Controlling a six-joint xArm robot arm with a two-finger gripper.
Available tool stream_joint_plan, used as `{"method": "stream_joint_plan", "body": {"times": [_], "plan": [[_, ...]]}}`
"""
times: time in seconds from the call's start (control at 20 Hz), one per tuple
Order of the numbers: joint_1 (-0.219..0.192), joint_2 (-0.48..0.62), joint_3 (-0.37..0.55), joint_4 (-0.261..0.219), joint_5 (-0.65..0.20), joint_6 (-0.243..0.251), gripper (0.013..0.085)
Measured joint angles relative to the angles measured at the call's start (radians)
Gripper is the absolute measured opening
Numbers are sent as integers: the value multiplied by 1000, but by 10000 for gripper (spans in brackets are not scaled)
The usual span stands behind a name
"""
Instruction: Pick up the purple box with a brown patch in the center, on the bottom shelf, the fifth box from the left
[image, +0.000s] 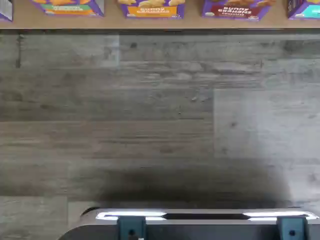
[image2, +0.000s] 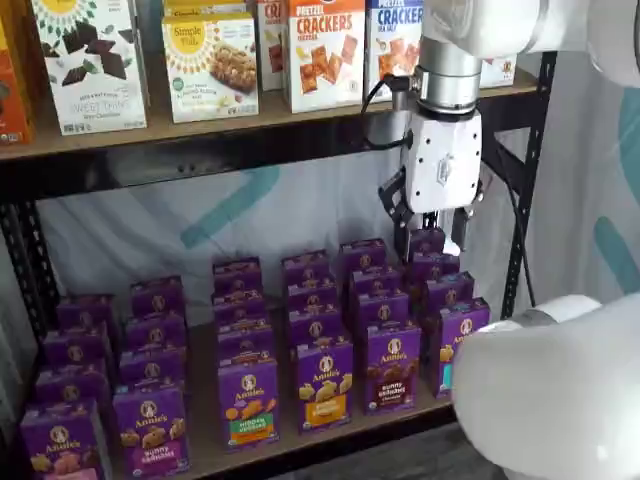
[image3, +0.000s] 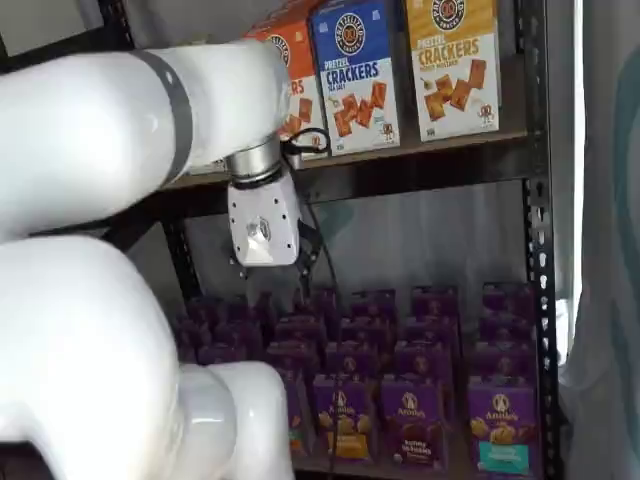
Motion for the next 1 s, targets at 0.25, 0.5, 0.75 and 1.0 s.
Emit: {"method": "stream_joint_plan", "body": {"times": [0.25,0.5,0.75,1.0], "plan": [[37,-9,7,-67,-11,47,850],[45,-16,25,-72,-29,57,850],[52,-11,79,-71,-112,67,850],[46,37,135,-46,-207,58,850]]}}
